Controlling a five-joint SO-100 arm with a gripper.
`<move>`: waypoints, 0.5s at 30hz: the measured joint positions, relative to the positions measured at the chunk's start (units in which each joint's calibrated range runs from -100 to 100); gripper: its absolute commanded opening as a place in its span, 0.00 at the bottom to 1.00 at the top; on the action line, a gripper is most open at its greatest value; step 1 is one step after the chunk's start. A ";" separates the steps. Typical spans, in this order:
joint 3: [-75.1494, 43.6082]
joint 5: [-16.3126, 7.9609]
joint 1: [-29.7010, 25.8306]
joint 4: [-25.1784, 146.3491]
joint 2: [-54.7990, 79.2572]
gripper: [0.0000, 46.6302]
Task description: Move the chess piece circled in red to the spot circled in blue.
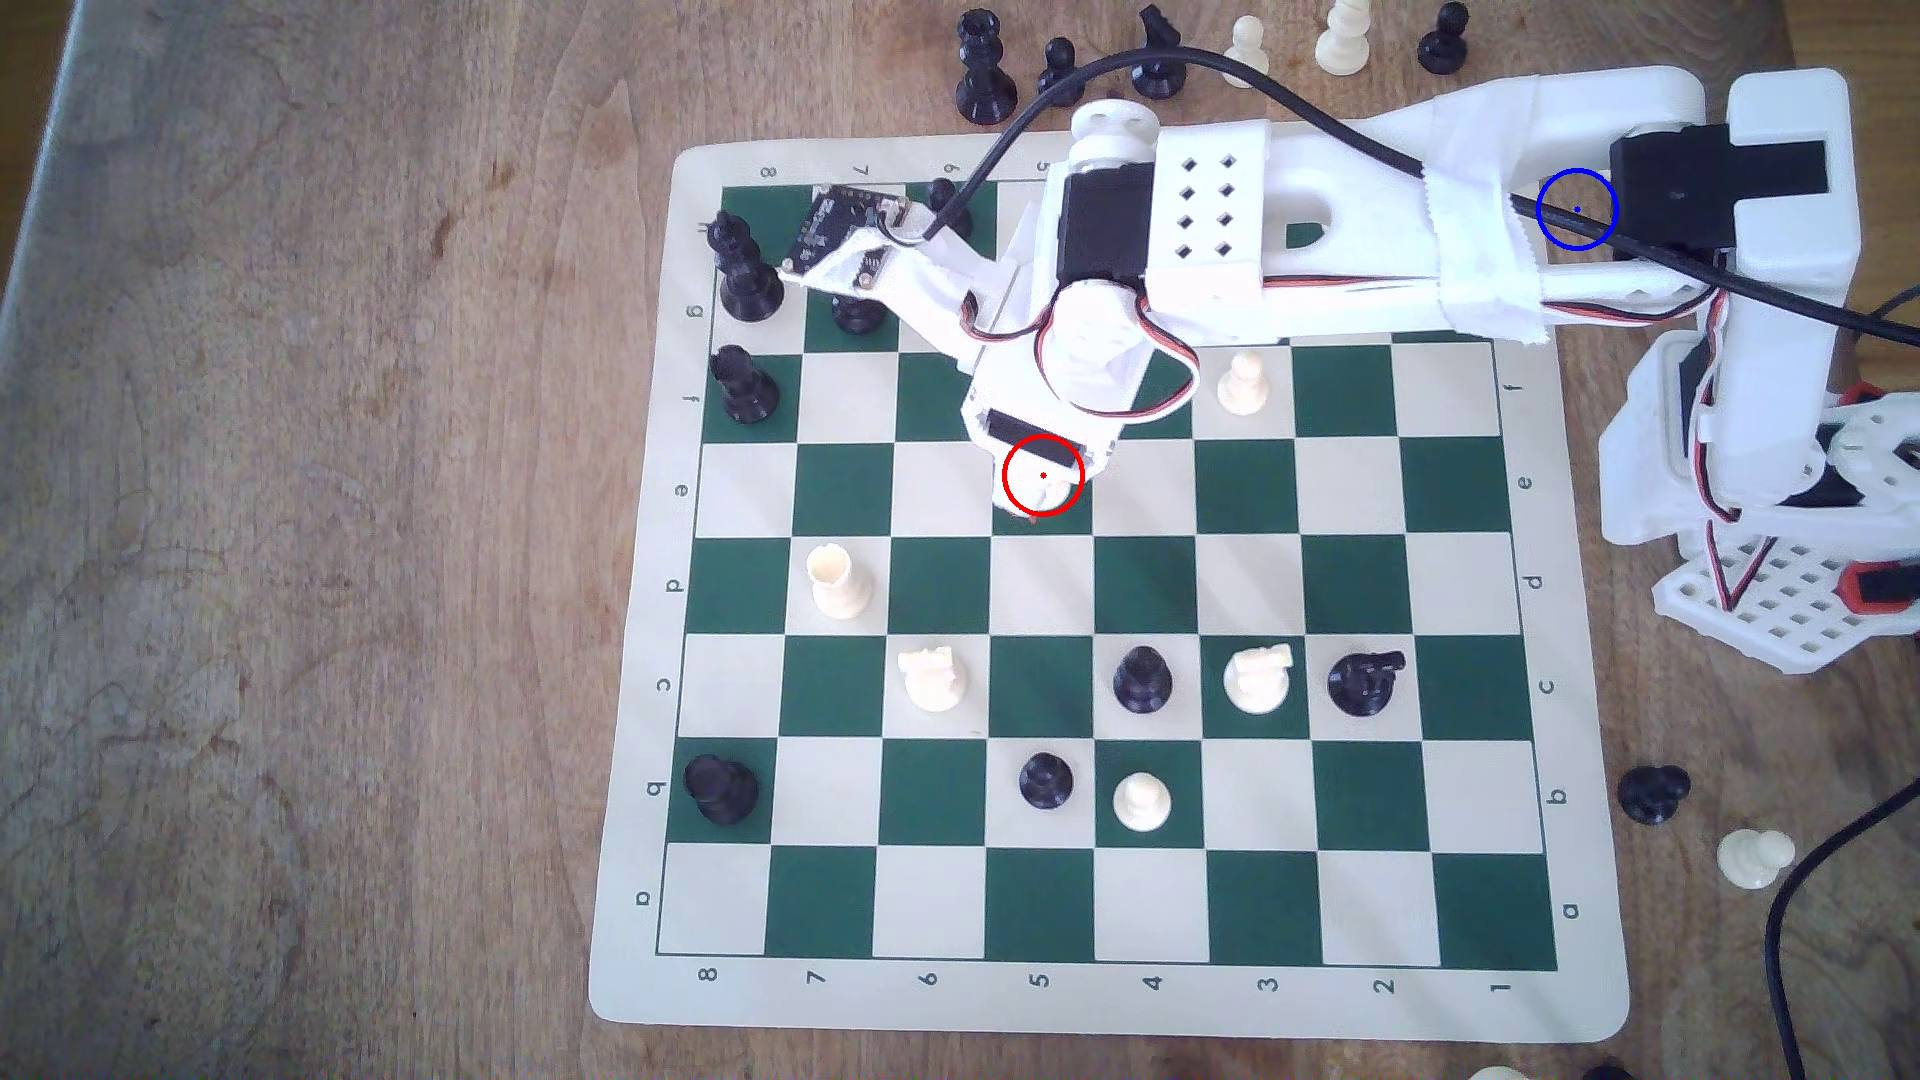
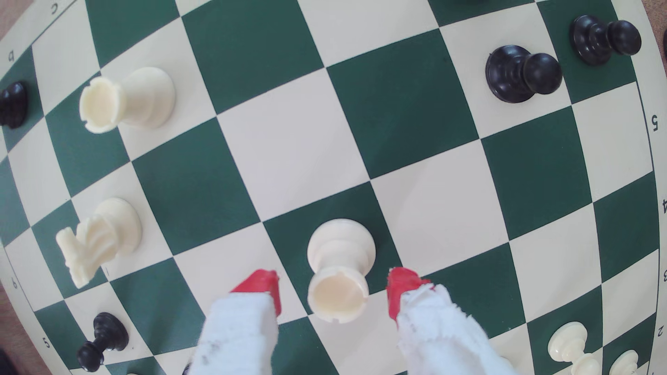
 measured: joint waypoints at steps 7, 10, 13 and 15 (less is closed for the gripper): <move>-0.09 -0.34 -0.88 -0.96 1.68 0.33; -0.09 -0.34 -0.88 -1.43 2.01 0.26; -0.09 -0.34 -0.88 -1.43 2.01 0.19; -0.09 -0.34 -0.88 -1.43 2.01 0.17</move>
